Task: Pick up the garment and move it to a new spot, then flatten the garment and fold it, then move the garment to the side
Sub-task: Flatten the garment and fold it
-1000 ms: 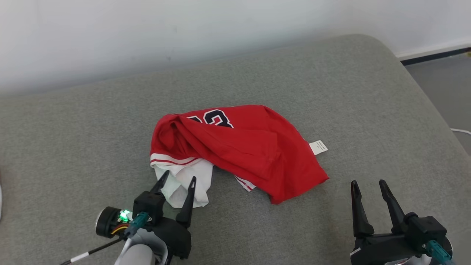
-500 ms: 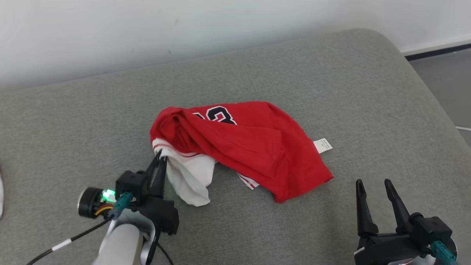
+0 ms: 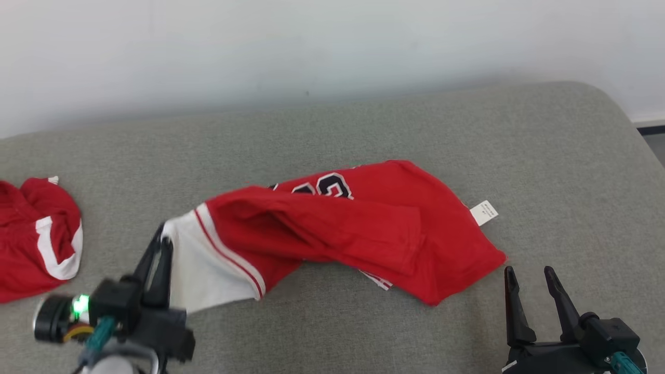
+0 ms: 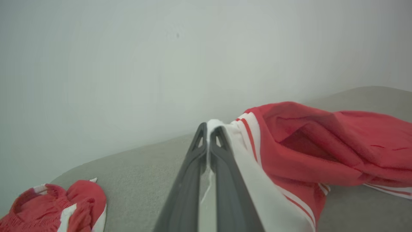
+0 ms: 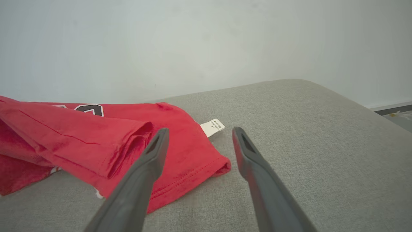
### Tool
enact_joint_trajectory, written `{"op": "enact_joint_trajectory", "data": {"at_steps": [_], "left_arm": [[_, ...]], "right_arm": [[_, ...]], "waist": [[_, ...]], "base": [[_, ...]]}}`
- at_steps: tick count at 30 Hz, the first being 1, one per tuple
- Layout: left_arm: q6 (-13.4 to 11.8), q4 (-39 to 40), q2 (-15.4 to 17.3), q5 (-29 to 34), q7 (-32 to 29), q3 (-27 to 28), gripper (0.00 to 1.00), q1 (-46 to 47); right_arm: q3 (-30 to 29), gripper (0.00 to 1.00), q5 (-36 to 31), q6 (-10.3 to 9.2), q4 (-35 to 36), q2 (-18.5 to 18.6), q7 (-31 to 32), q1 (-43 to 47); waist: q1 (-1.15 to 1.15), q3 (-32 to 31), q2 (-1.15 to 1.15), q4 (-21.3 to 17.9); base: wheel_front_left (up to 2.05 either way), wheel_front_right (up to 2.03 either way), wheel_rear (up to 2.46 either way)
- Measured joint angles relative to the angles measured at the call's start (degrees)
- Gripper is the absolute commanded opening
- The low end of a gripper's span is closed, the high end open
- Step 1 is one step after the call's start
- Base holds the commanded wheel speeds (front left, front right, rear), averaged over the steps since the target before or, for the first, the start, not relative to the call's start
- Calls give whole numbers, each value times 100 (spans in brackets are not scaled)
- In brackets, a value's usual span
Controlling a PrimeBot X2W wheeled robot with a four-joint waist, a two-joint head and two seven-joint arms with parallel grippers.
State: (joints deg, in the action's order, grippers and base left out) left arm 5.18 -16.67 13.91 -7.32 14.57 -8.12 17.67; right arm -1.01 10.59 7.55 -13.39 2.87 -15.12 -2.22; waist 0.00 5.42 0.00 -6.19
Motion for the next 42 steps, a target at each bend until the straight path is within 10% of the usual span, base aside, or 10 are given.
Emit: {"op": "enact_joint_trajectory", "data": {"at_steps": [9,10,11,12,26,42], "left_arm": [[-168,105,-241,-398,-2,131,0,-1422],[-168,65,-287,-446,5,131,16,-1475],[-171,27,-308,-489,7,132,96,-1500],[-187,8,-328,-490,19,127,100,-1505],[-546,1252,-584,-469,47,1045,100,-1814],[-265,1341,-983,-168,47,1209,100,-2059]], "right_arm": [[-58,100,3,0,-19,1,0,31],[-64,100,-3,0,-22,2,0,38],[-76,100,-13,0,-22,1,-1,45],[-88,100,-30,0,-24,1,0,48],[-91,100,-110,0,-20,1,30,176],[536,100,-111,0,-200,81,210,-296]], "waist": [[-1,-107,0,118],[-1,-113,0,127],[-1,-122,0,138],[-1,-134,0,151],[-1,-481,0,370],[0,-474,0,573]], "base": [[0,0,0],[0,0,0],[0,0,0],[0,0,0],[0,0,0],[0,0,0]]}}
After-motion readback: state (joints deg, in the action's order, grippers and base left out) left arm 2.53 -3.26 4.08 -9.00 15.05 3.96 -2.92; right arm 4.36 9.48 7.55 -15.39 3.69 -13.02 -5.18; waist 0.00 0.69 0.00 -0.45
